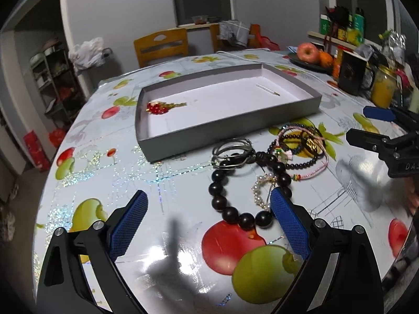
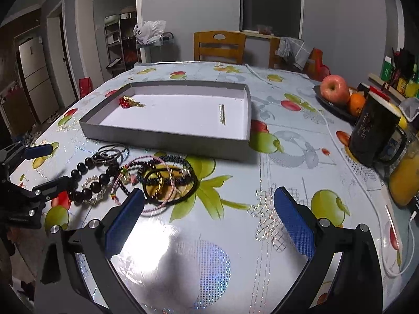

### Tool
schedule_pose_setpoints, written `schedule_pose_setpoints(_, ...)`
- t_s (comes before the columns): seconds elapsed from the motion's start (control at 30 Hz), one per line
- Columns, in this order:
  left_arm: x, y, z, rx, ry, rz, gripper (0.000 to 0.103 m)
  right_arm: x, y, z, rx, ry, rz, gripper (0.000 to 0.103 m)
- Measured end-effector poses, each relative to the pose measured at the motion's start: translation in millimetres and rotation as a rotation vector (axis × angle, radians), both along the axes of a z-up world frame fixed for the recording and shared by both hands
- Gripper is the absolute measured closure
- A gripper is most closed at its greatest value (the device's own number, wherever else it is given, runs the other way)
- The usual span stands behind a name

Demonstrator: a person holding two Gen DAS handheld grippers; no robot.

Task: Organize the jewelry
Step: 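Withdraw both tools from the tray back toward the bracelets, then grasp the pink string bracelet with the right tool while the left grasps the black bead bracelet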

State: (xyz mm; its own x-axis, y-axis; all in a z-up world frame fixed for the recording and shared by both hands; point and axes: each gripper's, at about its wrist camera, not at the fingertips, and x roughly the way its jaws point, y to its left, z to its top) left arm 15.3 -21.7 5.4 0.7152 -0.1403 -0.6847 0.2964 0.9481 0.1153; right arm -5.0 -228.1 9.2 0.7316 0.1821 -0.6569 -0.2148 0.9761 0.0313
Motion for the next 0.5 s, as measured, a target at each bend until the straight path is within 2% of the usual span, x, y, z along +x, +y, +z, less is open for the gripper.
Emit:
schedule_pose_setpoints(0.1,4.4,0.7,-4.4,-0.006,0.024,0.006,0.012,0.7,1.3,-3.9,0.002,0.017,0.011,0.006)
schedule_pose_setpoints(0.23,8.8,1.4,-2.2,-0.035,0.038,0.002,0.023,3.2,4.4,-5.6,0.004,0.023,0.027,0.006)
schedule_pose_setpoints(0.33,11.7,-0.9,-2.6,-0.024,0.044,-0.001,0.029,5.6,6.9,-5.4,0.003,0.019,0.036,0.006)
schedule_pose_setpoints(0.37,14.0,-2.3,-4.4,-0.015,0.055,-0.001,0.035,6.8,8.2,-5.2,0.0,0.018,0.04,0.006)
schedule_pose_setpoints(0.4,15.6,-2.6,-5.6,-0.014,0.064,-0.002,0.039,8.6,10.0,-4.9,-0.005,0.019,0.045,0.008)
schedule_pose_setpoints(0.5,19.8,-2.3,-10.6,-0.021,0.092,-0.005,0.041,14.5,14.8,-3.8,-0.015,0.031,0.063,0.018)
